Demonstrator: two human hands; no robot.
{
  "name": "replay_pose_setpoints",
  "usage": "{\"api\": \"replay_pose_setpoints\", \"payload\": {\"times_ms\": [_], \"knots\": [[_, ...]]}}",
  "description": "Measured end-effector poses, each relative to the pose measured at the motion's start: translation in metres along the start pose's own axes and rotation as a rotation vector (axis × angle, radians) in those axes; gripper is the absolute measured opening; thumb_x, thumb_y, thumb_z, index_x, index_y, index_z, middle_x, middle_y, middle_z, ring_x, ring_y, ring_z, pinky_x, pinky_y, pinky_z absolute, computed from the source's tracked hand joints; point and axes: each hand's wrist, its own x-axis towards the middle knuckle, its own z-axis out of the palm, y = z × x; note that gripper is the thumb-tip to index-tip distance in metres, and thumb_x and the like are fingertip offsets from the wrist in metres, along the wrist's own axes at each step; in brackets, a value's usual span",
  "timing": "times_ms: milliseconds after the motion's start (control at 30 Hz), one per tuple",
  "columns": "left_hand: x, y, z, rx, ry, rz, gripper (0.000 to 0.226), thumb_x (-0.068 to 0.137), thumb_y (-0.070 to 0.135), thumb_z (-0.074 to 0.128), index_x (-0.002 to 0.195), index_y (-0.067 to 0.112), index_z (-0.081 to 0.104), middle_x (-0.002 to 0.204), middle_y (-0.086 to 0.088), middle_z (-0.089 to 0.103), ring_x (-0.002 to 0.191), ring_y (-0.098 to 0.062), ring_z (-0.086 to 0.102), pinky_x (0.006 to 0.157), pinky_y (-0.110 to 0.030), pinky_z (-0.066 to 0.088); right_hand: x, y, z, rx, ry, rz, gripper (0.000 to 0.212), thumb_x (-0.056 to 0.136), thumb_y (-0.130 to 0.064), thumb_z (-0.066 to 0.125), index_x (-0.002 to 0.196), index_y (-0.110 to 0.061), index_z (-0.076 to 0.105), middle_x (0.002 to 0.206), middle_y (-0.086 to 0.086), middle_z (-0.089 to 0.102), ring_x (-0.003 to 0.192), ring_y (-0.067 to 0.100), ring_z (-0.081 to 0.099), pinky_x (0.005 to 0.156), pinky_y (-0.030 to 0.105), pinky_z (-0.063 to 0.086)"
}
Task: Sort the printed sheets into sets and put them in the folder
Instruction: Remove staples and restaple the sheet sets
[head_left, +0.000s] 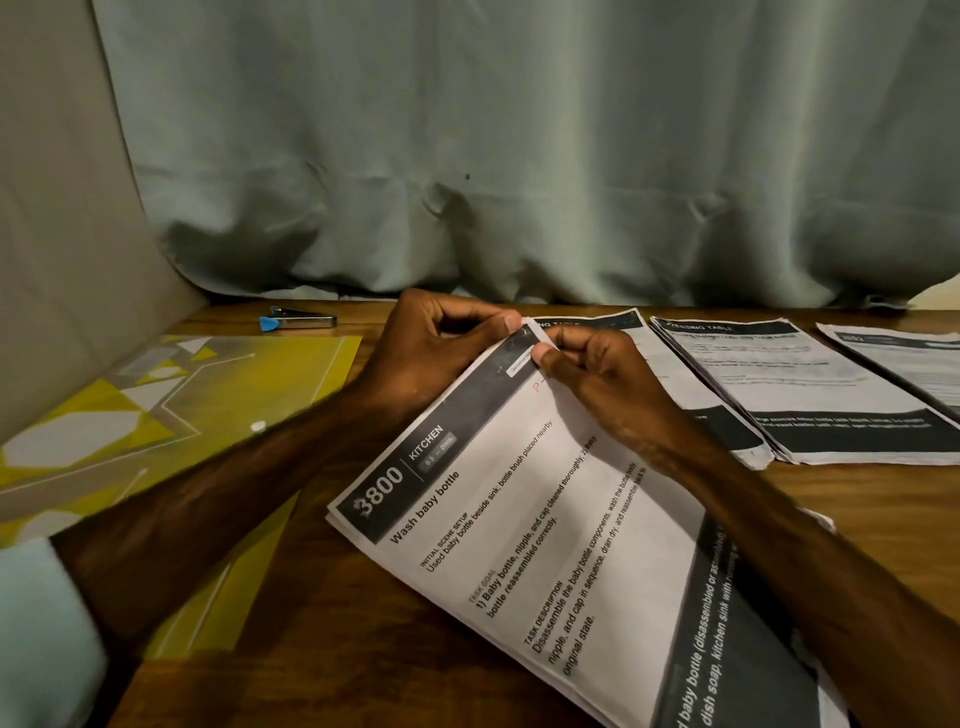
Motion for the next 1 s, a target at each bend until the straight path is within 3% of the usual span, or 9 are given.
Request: {"api": "replay_pose_setpoints", "payload": {"times_ms": [100,200,267,367,500,667,833,1000], "knots": [[0.002,-0.003,0.002,0.009,0.027,0.014,0.013,0.092,0.011,0.074,0.099,0.001,0.078,0.091,-0.009,0.079,0.08,-0.017,0.074,0.071,-0.027,0.056,-0.001,-0.001,0.001,-0.008,-0.002,-0.006,0.022,0.106,-0.015,0.051,0.102,-0.01,0.072,0.092,0.001,0.077,0.079,0.007,0.071,0.071,0.017,0.052],[0.003,-0.004,0.002,0.025,0.041,0.009,0.01,0.09,0.011,0.076,0.094,0.002,0.078,0.09,-0.009,0.079,0.08,-0.017,0.074,0.073,-0.028,0.057,-0.001,-0.001,0.003,-0.018,-0.01,-0.031,0.023,0.106,-0.014,0.05,0.1,-0.006,0.071,0.092,0.009,0.076,0.078,0.007,0.07,0.071,0.018,0.053],[0.003,-0.004,0.001,0.062,0.032,0.015,0.011,0.092,0.015,0.075,0.095,0.005,0.079,0.091,-0.007,0.079,0.082,-0.019,0.075,0.075,-0.031,0.058,-0.002,0.0,0.003,-0.016,-0.003,-0.037,0.023,0.106,-0.013,0.05,0.099,-0.007,0.071,0.088,0.005,0.076,0.078,0.006,0.07,0.072,0.019,0.053],[0.0,0.002,-0.001,0.158,0.009,0.047,0.013,0.093,0.021,0.074,0.099,0.011,0.08,0.092,-0.001,0.079,0.085,-0.018,0.076,0.078,-0.035,0.061,0.001,0.006,0.004,-0.059,0.04,-0.05,0.022,0.106,-0.016,0.052,0.1,-0.014,0.072,0.093,0.002,0.077,0.084,0.013,0.072,0.08,0.03,0.056],[-0.002,0.002,0.0,0.396,0.058,0.153,0.018,0.089,0.023,0.079,0.105,0.016,0.081,0.098,0.006,0.079,0.085,-0.006,0.075,0.081,-0.036,0.063,0.005,0.014,0.004,-0.122,0.109,-0.05,0.024,0.102,-0.03,0.055,0.104,-0.017,0.075,0.096,0.0,0.077,0.091,0.019,0.073,0.089,0.048,0.057],[-0.001,-0.004,0.003,0.608,0.036,0.334,0.019,0.094,0.023,0.073,0.113,0.021,0.078,0.109,0.004,0.077,0.093,-0.004,0.074,0.081,-0.036,0.061,0.005,0.014,0.007,-0.129,0.129,-0.084,0.027,0.1,-0.036,0.054,0.102,-0.02,0.076,0.096,0.0,0.078,0.093,0.023,0.073,0.089,0.055,0.055],[-0.003,0.0,0.007,0.712,0.072,0.424,0.021,0.096,0.027,0.068,0.114,0.024,0.078,0.107,0.003,0.077,0.089,-0.009,0.074,0.075,-0.036,0.06,0.003,0.012,0.005,-0.156,0.145,-0.102,0.024,0.103,-0.028,0.057,0.101,-0.014,0.076,0.093,0.001,0.078,0.091,0.023,0.073,0.085,0.055,0.055],[-0.004,-0.001,0.008,0.866,0.088,0.42,0.032,0.097,0.043,0.054,0.116,0.03,0.077,0.1,0.001,0.079,0.081,-0.017,0.074,0.07,-0.038,0.058,0.0,0.007,0.006,-0.228,0.141,-0.149,0.022,0.105,-0.024,0.057,0.092,-0.019,0.074,0.085,-0.004,0.075,0.082,0.012,0.07,0.078,0.042,0.057]]}}
